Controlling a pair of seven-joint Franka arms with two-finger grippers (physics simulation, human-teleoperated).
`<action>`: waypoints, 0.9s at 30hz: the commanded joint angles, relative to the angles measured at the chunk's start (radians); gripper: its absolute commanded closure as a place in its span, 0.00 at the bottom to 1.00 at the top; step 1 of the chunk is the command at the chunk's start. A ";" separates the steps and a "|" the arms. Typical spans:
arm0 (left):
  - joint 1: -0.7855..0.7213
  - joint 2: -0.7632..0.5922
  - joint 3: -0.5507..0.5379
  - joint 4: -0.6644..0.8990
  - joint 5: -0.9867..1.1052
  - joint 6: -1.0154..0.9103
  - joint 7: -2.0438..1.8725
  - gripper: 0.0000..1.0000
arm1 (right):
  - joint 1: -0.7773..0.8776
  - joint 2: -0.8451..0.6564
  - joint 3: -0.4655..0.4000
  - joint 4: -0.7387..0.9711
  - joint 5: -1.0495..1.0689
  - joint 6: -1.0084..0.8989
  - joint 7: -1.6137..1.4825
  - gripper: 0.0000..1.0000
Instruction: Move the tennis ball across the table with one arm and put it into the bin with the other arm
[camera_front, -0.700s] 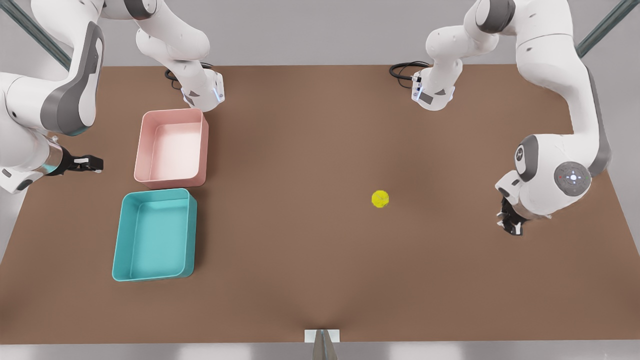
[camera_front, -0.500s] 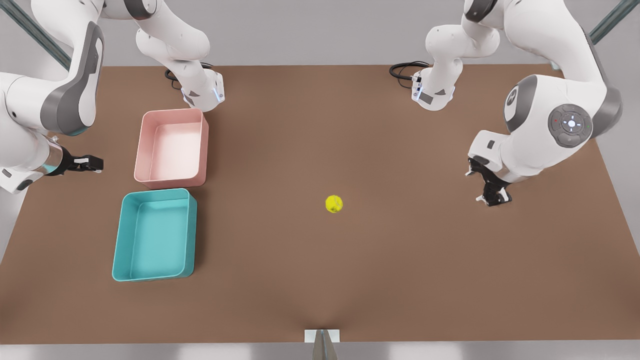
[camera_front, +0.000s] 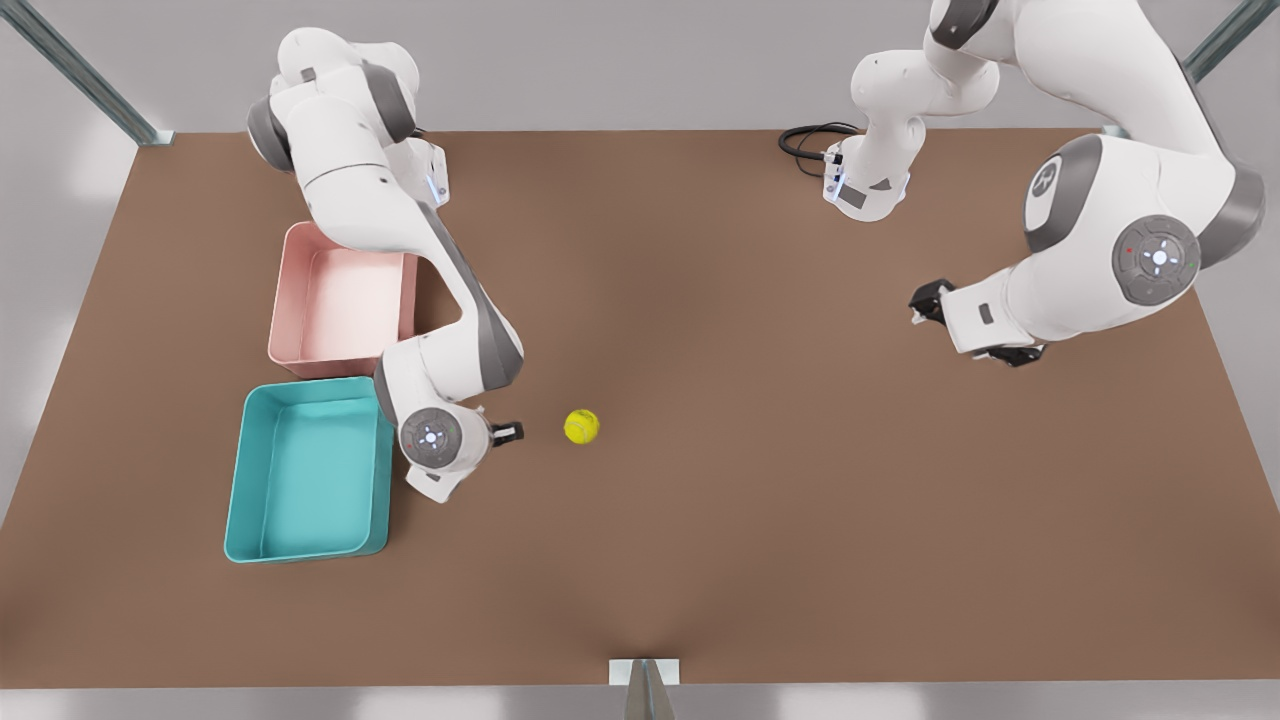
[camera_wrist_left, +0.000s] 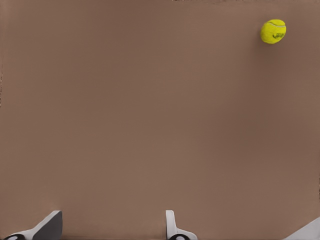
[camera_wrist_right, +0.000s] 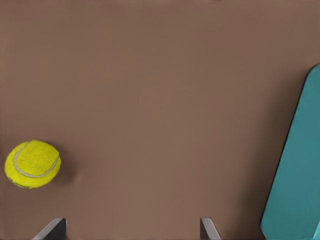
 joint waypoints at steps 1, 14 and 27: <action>-0.004 -0.001 -0.001 -0.002 0.000 0.009 -0.577 0.00 | 0.032 0.032 -0.002 0.014 0.060 0.257 0.818 0.00; -0.003 -0.003 -0.018 -0.036 0.004 0.000 -0.577 0.00 | 0.138 0.057 0.024 -0.154 0.046 0.428 0.833 0.00; -0.004 -0.003 -0.019 -0.043 0.004 -0.002 -0.577 0.00 | 0.184 0.067 0.026 -0.256 0.048 0.512 0.833 0.00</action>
